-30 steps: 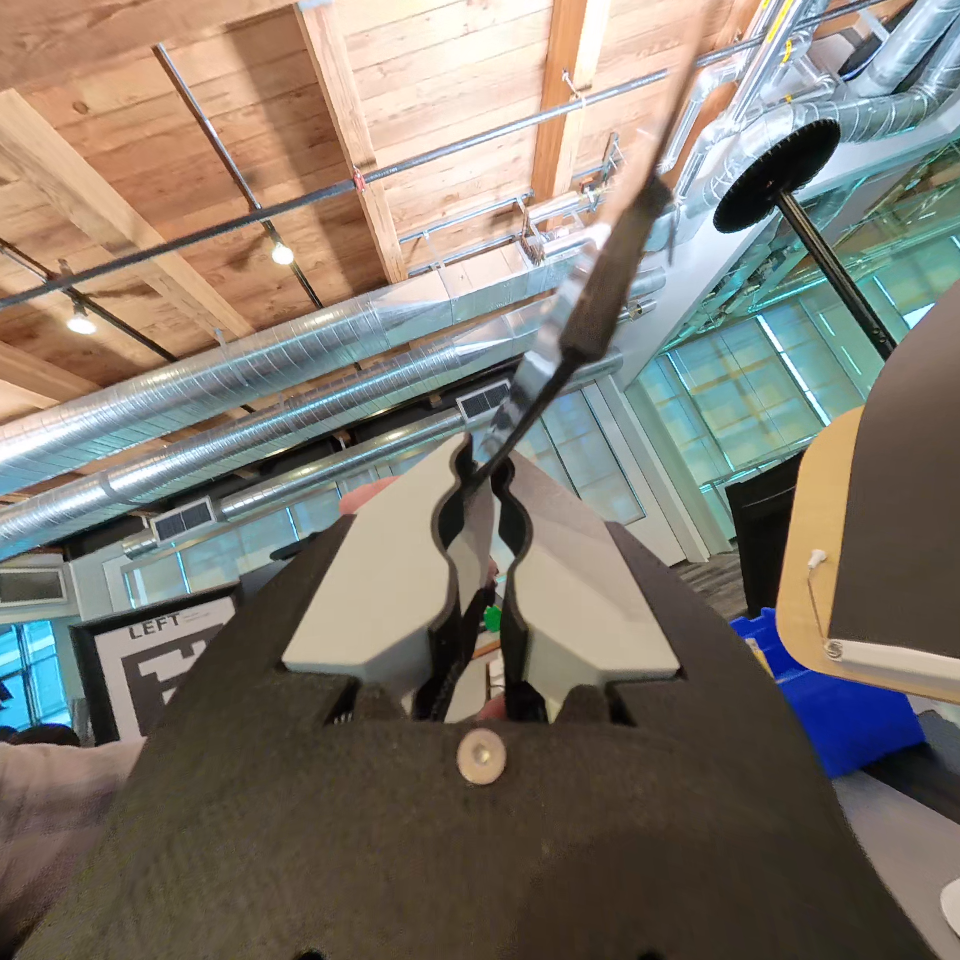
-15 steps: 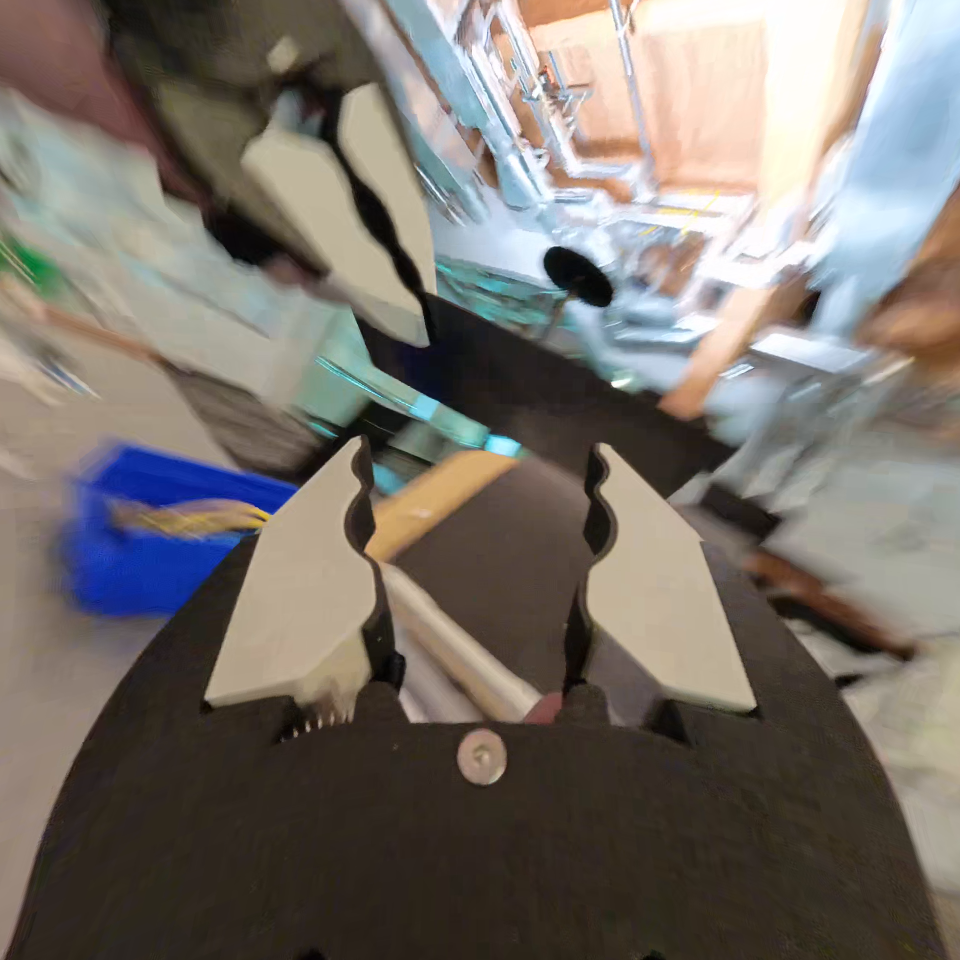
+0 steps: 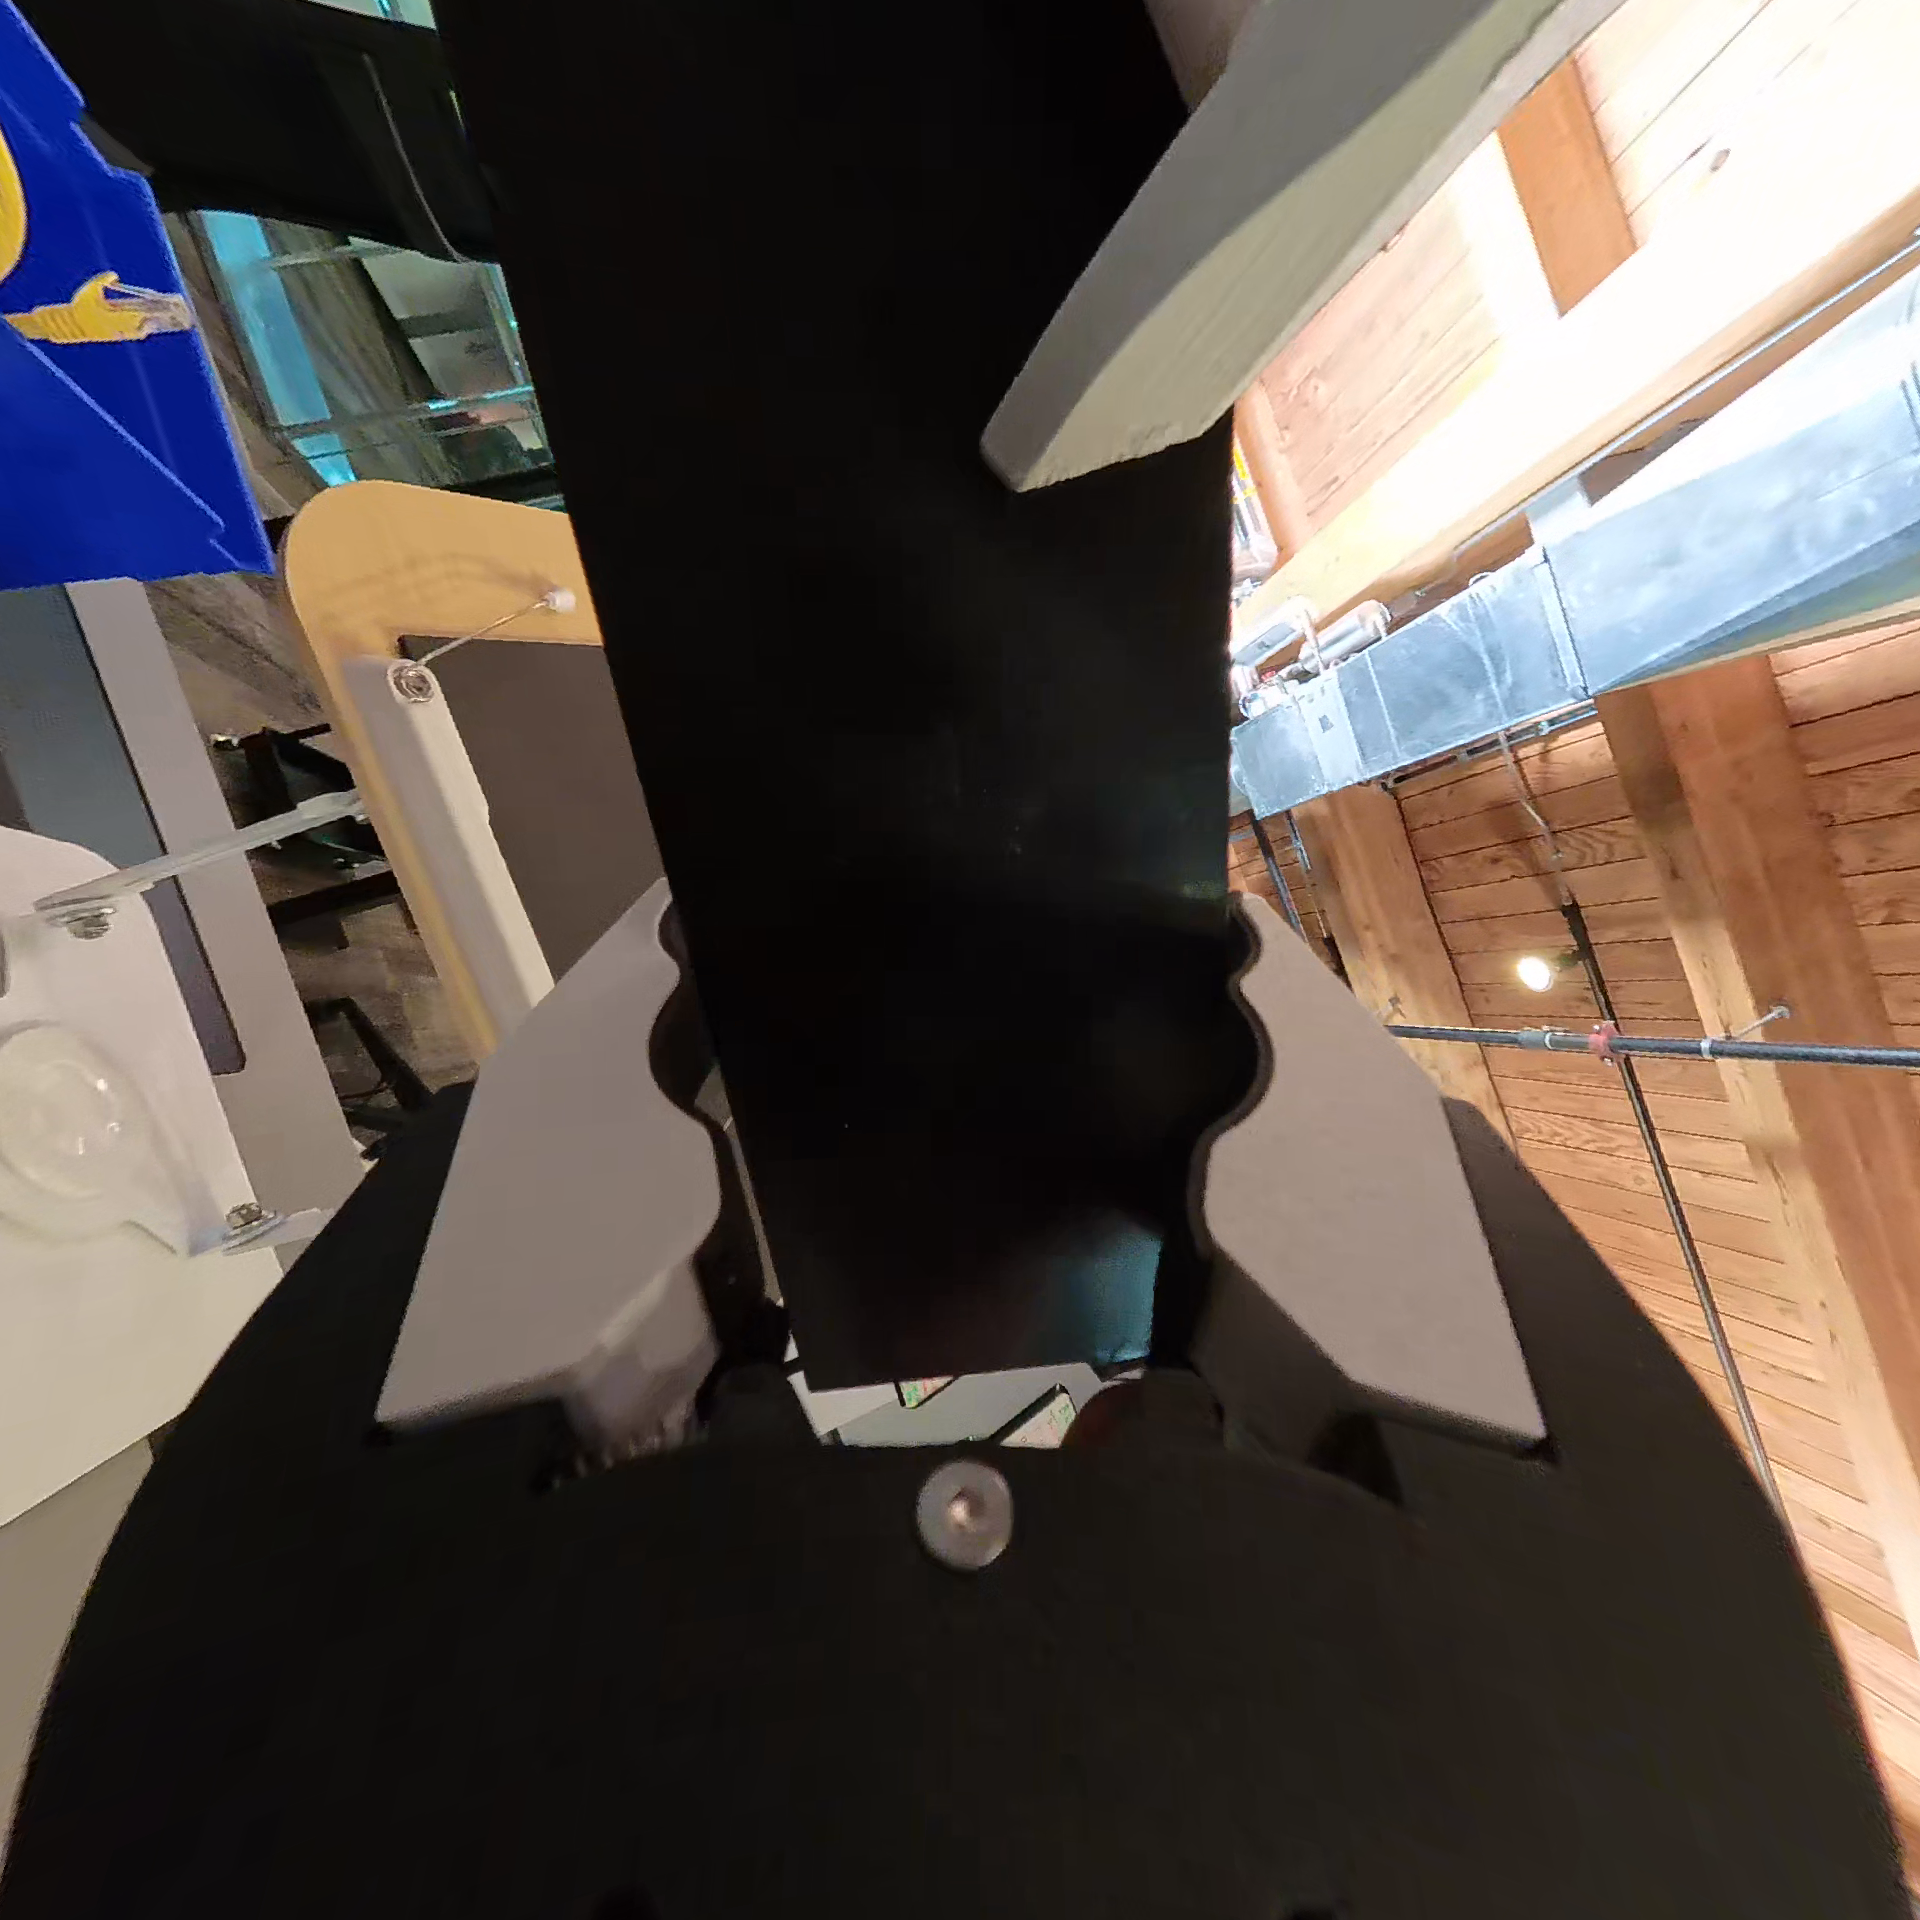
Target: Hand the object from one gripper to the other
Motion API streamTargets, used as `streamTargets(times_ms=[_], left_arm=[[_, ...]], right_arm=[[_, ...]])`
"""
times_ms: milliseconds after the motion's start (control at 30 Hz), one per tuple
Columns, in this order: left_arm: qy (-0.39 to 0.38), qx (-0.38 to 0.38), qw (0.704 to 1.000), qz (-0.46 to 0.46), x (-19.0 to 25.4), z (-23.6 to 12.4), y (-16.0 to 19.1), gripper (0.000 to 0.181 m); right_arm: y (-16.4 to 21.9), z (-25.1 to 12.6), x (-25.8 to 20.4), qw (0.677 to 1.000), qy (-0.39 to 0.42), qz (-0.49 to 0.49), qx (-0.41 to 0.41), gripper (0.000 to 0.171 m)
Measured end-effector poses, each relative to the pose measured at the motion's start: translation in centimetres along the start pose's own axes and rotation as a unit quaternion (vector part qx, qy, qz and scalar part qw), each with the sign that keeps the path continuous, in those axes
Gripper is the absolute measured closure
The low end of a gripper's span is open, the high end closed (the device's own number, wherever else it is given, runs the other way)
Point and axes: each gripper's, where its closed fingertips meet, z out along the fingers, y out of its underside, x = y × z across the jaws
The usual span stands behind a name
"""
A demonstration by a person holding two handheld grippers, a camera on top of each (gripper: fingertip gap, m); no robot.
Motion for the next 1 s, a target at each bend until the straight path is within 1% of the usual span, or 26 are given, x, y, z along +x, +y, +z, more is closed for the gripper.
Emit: streamTargets(times_ms=[167,267,367,433,500,567,600,633,733,800,833,933,967,1000], left_arm=[[-0.004,0.011,1.0,0.007,-0.3,0.0,-0.3,0.178],[-0.031,0.014,0.999,0.03,-0.6,0.0,-0.6,0.176],[-0.055,0.02,0.997,0.051,-1.0,-0.3,-1.0,0.162],[-0.085,0.023,0.993,0.08,-1.3,-0.9,-1.4,0.149],[-0.133,0.035,0.983,0.124,-1.6,-1.8,-2.2,0.137],[-0.201,0.03,0.964,0.172,-2.0,-2.7,-2.8,0.119],[-0.241,0.019,0.949,0.205,-2.2,-3.0,-2.9,0.106],[-0.278,0.009,0.93,0.239,-2.2,-3.2,-3.1,0.096],[-0.373,-0.025,0.862,0.342,-2.2,-3.1,-3.7,0.077],[-0.41,-0.049,0.82,0.397,-2.3,-2.3,-3.7,0.069],[-0.419,-0.06,0.807,0.412,-2.5,-1.7,-3.5,0.067],[-0.416,-0.109,0.801,0.416,-3.7,-0.1,-1.4,0.057],[-0.415,-0.114,0.8,0.417,-3.9,0.2,-0.9,0.054],[-0.415,-0.114,0.802,0.415,-4.1,0.4,-0.6,0.055]], right_arm=[[0.1,-0.1,-0.2,1.0,-0.011,0.017,0.004,0.077],[0.3,-0.1,-0.3,0.999,-0.021,0.027,0.002,0.077],[0.5,-0.1,-0.2,0.999,-0.026,0.036,0.0,0.077],[0.7,-0.1,-0.4,0.998,-0.035,0.047,-0.004,0.077],[1.1,0.0,-0.7,0.995,-0.053,0.08,-0.004,0.077],[1.7,0.2,-1.0,0.99,-0.074,0.123,-0.01,0.078],[2.2,0.2,-1.2,0.987,-0.084,0.139,-0.015,0.078],[2.5,0.3,-1.4,0.985,-0.095,0.146,-0.022,0.078],[2.6,0.2,-1.9,0.976,-0.129,0.172,-0.029,0.078],[2.1,0.0,-2.2,0.973,-0.143,0.178,-0.025,0.078],[1.7,-0.1,-2.2,0.971,-0.15,0.186,-0.019,0.077],[0.9,-0.3,-2.4,0.963,-0.169,0.209,-0.008,0.077],[0.9,-0.4,-2.4,0.961,-0.174,0.216,-0.007,0.077],[0.8,-0.4,-2.4,0.96,-0.176,0.219,-0.003,0.077]])
